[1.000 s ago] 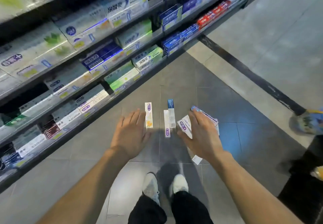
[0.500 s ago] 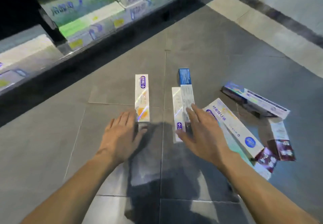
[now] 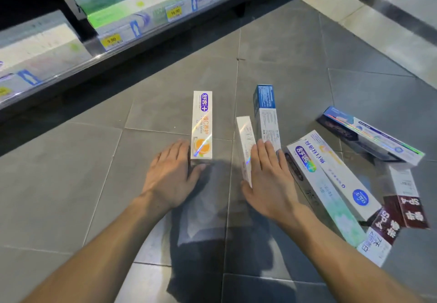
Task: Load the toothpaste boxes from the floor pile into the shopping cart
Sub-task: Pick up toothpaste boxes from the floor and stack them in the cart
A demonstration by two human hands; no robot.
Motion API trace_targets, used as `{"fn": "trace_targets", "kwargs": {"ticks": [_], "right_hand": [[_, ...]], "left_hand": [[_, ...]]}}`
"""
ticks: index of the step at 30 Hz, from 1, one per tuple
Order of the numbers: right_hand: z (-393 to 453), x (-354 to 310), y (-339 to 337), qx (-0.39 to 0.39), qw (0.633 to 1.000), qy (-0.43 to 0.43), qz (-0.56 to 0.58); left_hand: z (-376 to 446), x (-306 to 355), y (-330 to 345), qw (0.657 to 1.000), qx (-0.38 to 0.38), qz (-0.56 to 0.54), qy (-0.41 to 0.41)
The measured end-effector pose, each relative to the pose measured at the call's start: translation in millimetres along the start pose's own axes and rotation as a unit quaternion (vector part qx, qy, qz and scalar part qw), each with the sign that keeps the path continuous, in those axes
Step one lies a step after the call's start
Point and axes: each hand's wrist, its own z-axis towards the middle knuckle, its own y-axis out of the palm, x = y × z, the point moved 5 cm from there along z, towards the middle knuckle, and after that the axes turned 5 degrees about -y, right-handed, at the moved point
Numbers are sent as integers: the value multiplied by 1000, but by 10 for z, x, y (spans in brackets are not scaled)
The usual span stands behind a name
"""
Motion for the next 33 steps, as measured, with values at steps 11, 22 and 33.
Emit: {"fn": "trace_targets", "kwargs": {"ticks": [11, 22, 33], "right_hand": [[172, 136, -19, -47, 980, 117, 154], [58, 354, -256, -70, 590, 254, 763], [190, 313, -569, -29, 549, 242, 799]], "left_hand": [[113, 39, 32, 996, -3, -81, -31], [708, 204, 312, 916, -5, -271, -295], [448, 407, -79, 827, 34, -485, -281]]}}
